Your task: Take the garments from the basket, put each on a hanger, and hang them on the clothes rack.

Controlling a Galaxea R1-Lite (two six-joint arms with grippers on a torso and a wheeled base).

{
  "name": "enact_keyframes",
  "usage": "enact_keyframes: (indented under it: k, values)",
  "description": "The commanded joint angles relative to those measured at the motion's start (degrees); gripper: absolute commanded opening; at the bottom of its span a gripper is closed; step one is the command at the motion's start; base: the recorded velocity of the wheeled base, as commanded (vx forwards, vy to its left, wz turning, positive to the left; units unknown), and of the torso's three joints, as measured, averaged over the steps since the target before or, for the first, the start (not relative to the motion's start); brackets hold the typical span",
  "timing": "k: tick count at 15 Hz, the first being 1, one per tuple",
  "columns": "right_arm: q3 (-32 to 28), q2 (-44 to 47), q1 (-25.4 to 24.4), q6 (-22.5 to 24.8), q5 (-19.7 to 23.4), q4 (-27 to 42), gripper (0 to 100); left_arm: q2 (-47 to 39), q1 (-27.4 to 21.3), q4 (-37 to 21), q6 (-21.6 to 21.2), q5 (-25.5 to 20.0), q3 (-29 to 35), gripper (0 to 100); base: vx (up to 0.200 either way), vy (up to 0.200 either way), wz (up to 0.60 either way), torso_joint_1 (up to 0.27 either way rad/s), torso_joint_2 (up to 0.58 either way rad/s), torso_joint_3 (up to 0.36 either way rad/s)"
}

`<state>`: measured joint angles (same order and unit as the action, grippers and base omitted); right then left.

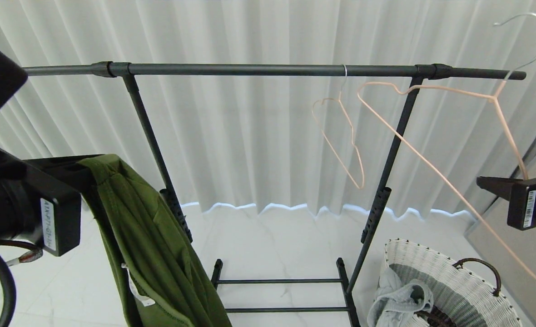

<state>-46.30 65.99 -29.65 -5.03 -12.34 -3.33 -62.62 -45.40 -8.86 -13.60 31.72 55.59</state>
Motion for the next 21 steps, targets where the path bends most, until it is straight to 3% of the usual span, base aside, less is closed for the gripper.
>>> enact_keyframes:
  k: [1,5,10,12,16,21]
  values:
    - [0.0,-0.8,-9.1,0.3,-0.1,-1.4,0,-1.4,3.0,0.0,-0.1,0.0,0.3,0,0.000,0.000,0.00,0.000,0.00,0.000]
    - [1.9,0.9,-23.1,0.2,-0.1,-1.4,0,-4.3,8.4,0.0,0.1,0.0,2.6,0,0.000,0.000,0.00,0.000,0.00,0.000]
    - [8.7,1.4,-35.7,-0.2,-0.4,-3.0,0,-8.7,10.3,0.1,1.4,-0.3,7.3,0,0.000,0.000,0.00,0.000,0.00,0.000]
    - [8.7,2.6,-38.7,-0.2,-0.4,-3.8,0,-10.3,10.2,0.1,3.4,-0.3,8.0,0,0.000,0.000,0.00,0.000,0.00,0.000]
    - [8.7,6.8,-40.3,-0.2,-0.4,-8.6,0,-12.8,10.2,0.1,9.1,-0.2,9.5,0,0.000,0.000,0.00,0.000,0.00,0.000]
    - [8.2,9.3,-40.5,-0.2,-0.4,-10.7,0,-12.9,10.2,0.1,9.3,-0.2,9.2,0,0.000,0.000,0.00,0.000,0.00,0.000]
